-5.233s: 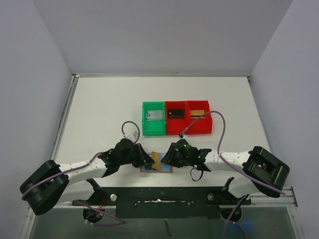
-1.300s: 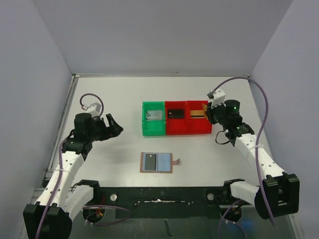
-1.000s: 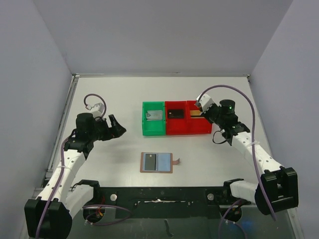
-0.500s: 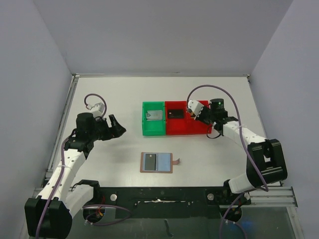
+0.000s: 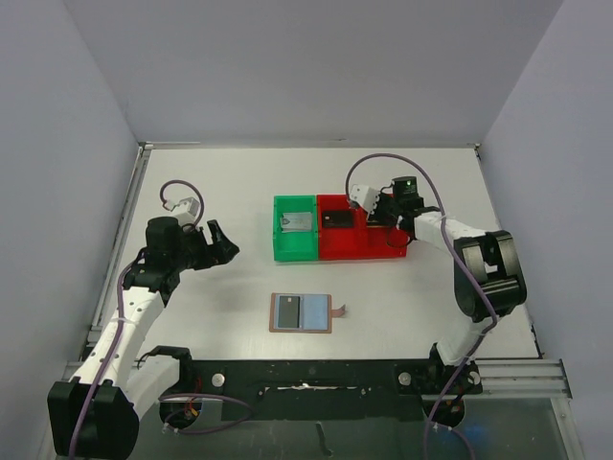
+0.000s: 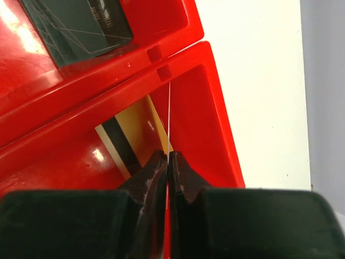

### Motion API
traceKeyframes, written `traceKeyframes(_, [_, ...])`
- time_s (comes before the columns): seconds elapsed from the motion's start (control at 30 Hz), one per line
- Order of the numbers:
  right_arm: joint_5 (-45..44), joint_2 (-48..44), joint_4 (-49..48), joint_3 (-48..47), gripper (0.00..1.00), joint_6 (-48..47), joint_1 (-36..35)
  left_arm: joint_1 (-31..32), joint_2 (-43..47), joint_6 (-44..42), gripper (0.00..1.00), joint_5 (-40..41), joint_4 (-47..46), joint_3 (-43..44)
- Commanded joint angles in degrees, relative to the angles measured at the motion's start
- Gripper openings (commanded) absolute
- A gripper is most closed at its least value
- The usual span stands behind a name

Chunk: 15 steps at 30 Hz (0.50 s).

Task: Take the credit cards out of the card holder

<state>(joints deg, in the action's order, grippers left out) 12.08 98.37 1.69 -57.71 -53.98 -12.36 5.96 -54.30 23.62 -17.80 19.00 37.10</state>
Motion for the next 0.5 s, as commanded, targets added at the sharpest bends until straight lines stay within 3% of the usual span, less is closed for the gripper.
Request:
traceKeyframes(0.0, [-0.8, 2.4, 1.3, -4.6, 0.04, -3.7, 0.5, -0.4, 1.1, -1.0, 0.77, 0.7, -2.8, 1.2])
traceKeyframes(0.1, [-0.5, 2.8, 1.8, -4.4, 0.11, -4.2, 0.4, -0.4, 1.1, -1.0, 0.77, 0.7, -2.8, 1.1])
traceKeyframes(0.23, [1.2, 3.2, 4.8, -5.1, 0.28, -4.5, 0.2, -0.4, 0.8, -1.0, 0.77, 0.3, -3.0, 1.1])
traceKeyframes(0.37, [1.5, 3.4, 6.1, -5.4, 0.39, -3.8, 0.2, -0.4, 0.9, -1.0, 0.77, 0.4, -3.0, 1.1])
traceKeyframes(0.47, [1.4, 3.5, 6.2, -5.9, 0.40, -2.4, 0.2, -0.4, 0.8, -1.0, 0.77, 0.2, -3.0, 1.0])
